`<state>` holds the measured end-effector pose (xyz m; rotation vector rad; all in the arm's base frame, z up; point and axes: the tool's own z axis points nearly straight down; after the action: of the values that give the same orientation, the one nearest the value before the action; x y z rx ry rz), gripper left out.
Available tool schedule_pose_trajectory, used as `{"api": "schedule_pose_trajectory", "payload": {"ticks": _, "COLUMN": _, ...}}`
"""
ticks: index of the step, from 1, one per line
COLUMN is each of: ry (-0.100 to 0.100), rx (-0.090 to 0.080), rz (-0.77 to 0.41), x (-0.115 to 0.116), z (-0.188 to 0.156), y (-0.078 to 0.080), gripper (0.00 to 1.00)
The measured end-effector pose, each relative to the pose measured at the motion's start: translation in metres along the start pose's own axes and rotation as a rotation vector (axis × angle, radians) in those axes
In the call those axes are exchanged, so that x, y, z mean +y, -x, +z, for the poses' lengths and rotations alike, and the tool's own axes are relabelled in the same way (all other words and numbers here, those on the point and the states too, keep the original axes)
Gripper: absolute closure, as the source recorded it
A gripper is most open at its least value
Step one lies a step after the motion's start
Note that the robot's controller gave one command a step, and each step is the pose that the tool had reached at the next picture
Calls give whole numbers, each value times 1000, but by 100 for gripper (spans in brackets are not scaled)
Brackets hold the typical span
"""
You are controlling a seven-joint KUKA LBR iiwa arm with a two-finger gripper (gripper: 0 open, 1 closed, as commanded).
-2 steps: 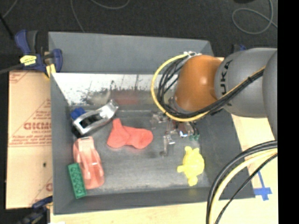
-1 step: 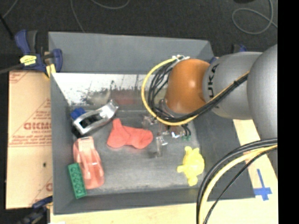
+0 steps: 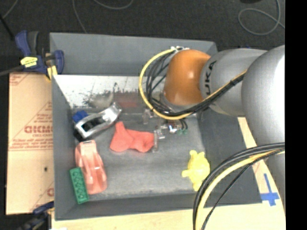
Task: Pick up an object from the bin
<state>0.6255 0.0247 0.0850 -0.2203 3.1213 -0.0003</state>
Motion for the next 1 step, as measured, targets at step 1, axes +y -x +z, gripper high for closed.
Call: {"api": "schedule_pose_trajectory", "payload": {"ticks": 1, "ry": -3, "rx": -2, "rz": -233, "x": 39, "z": 5, "y": 16, "gripper": 100}}
